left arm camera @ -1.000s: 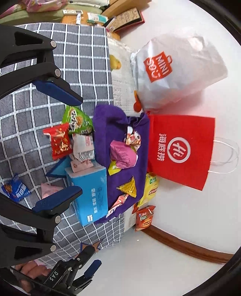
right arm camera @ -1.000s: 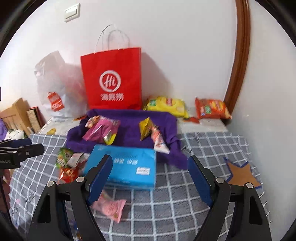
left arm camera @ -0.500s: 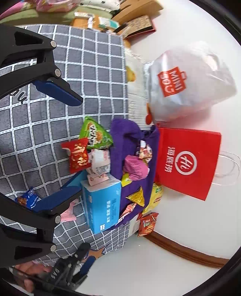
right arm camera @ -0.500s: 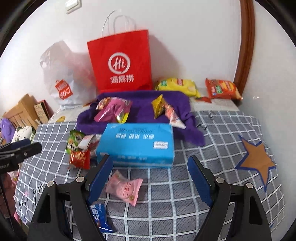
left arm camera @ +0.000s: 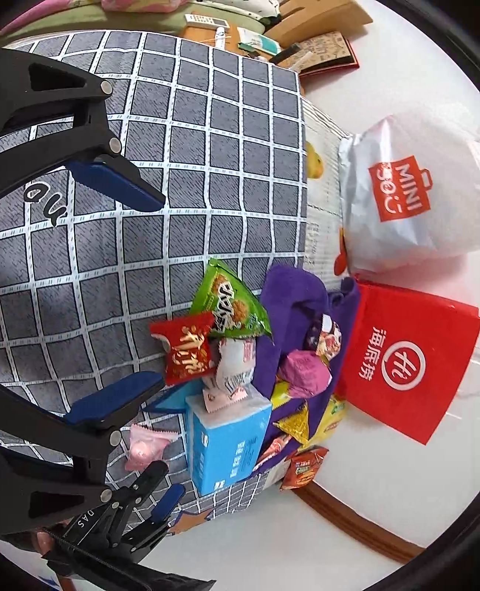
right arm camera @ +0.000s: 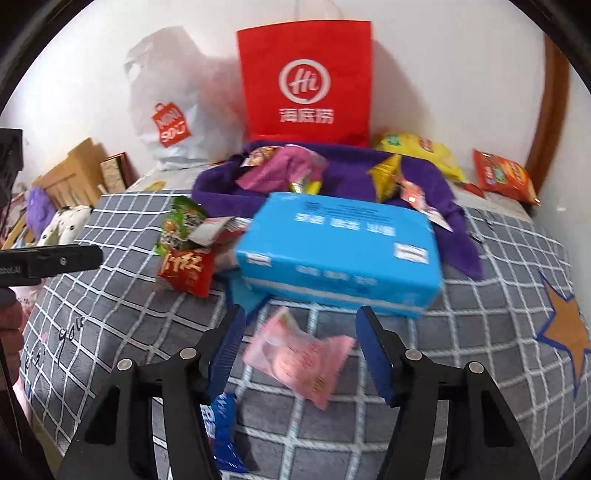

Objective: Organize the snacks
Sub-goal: 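Grasp the pink peach candy packet with right gripper while left gripper approaches the red bag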

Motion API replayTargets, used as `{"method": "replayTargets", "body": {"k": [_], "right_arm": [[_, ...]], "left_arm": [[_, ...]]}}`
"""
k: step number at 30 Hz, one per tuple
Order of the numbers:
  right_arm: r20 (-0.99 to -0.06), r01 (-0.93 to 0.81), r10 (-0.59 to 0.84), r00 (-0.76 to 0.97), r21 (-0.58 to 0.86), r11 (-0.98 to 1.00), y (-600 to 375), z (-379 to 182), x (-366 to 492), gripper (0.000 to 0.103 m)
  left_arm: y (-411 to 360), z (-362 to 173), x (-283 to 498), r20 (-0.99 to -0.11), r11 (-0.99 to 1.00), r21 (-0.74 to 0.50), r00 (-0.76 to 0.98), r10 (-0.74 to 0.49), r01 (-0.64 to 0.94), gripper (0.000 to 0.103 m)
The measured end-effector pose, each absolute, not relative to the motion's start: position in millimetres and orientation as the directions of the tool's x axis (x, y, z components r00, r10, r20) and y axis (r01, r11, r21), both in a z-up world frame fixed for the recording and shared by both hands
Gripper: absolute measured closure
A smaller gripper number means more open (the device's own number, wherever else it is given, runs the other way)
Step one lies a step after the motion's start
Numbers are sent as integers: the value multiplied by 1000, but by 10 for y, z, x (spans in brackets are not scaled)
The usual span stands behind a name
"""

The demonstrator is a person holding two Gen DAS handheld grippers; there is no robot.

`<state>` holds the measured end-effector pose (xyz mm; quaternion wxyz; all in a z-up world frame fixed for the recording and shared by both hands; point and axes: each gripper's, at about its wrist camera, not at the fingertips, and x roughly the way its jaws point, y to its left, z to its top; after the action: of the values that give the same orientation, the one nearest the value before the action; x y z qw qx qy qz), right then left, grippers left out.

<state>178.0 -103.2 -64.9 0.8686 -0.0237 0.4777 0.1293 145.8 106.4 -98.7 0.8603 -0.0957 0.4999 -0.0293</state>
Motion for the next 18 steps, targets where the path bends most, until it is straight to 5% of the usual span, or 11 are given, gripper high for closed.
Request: {"method": "replayTargets", "body": {"k": [18], "right_arm": [[-902, -319, 244, 356, 128, 939, -1023, -984, 1753, 41]], "left_arm": [[1078, -1105, 1430, -868, 978, -208, 465, -172, -28, 16]]}}
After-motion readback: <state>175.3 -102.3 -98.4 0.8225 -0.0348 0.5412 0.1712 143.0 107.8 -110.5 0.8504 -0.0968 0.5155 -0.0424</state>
